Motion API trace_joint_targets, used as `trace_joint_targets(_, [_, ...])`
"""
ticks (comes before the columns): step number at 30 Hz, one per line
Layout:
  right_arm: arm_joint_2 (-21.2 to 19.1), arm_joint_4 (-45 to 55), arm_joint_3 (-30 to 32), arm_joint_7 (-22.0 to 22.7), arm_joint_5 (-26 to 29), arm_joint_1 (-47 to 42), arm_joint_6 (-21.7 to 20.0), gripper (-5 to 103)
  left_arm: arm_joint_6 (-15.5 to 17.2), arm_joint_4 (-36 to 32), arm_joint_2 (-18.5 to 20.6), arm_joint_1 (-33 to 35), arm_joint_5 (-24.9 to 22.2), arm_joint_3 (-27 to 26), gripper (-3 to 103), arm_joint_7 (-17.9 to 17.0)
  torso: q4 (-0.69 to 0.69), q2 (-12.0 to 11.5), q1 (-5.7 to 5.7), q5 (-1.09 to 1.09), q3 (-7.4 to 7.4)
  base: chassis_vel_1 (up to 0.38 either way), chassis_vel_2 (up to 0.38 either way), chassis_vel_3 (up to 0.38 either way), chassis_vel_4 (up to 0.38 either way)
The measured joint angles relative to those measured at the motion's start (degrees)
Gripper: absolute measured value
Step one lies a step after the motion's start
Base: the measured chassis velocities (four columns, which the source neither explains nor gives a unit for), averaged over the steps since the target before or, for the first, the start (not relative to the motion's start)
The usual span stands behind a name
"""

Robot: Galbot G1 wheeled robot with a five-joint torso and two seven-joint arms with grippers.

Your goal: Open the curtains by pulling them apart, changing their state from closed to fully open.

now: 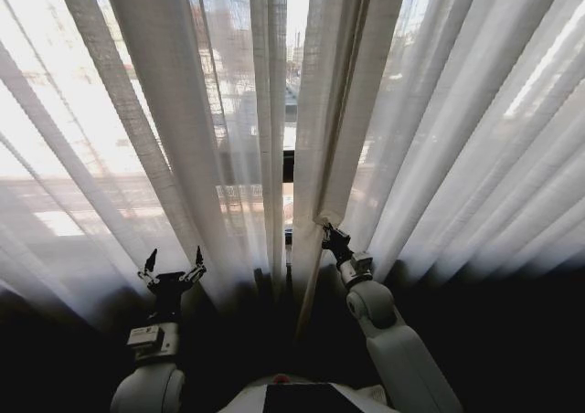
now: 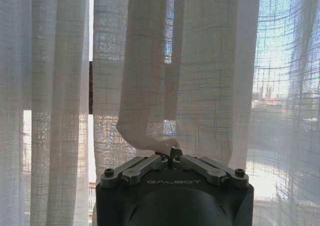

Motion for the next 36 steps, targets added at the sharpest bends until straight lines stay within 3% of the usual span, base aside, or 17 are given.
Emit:
trace_joint_targets(13, [0.34,0.23,0.96,-0.17,0.02,-1.12,0.46,0,0.22,-0.21,0.0,-0.27,0.02,0.04,100,0.01,-0.01,0.0,0.0,0.01,0.0,-0.194,-0.211,0.209,0.197])
trace_joint_targets(36, [0.17,-0.19,2.7,-0.29,0.39,-1.24,1.1,0,0.21,-0.46,-0.08,0.15,0.47,0.91,100,0.09,0.0,0.0,-0.02,0.0,0.0,-0.348,-0.341,0.336,0.348])
